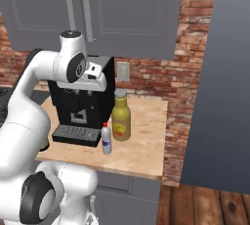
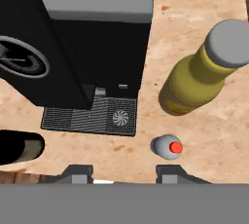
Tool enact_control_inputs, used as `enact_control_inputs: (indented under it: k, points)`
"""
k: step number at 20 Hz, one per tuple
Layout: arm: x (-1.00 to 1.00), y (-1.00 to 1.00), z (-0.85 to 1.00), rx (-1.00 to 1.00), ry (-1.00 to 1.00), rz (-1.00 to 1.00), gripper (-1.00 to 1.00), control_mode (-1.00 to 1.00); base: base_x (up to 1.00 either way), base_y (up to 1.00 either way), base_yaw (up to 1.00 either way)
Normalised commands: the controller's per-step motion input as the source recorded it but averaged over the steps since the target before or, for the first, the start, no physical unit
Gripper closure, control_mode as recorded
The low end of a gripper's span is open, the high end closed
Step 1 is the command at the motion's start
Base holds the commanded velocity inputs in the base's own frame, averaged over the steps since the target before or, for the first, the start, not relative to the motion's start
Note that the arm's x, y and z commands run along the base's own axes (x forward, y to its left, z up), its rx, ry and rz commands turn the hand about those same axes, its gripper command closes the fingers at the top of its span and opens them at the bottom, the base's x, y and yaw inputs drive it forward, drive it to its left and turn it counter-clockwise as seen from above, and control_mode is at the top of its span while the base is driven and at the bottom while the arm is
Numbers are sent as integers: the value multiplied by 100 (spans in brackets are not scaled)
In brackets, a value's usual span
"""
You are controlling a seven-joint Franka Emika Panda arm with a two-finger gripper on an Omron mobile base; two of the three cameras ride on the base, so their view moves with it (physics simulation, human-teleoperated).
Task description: Place the drinks on the dining counter in a tight cluster.
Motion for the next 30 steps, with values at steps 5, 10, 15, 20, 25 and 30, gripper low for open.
enact_control_inputs:
  k: [5, 10, 15, 20, 25, 30]
  points:
    - [16, -10, -8, 0, -1, 0, -100, -100, 0, 0, 0]
    - [37, -39, -15, 0, 4, -1, -100, -100, 0, 0, 0]
    - [10, -60, 0, 0, 0, 0, -100, -100, 0, 0, 0]
    - [0, -34, 0, 0, 0, 0, -100, -100, 0, 0, 0]
    - [0, -25, -15, 0, -1, -6, -100, -100, 0, 0, 0]
    - [13, -39, -21, 0, -1, -8, -100, -100, 0, 0, 0]
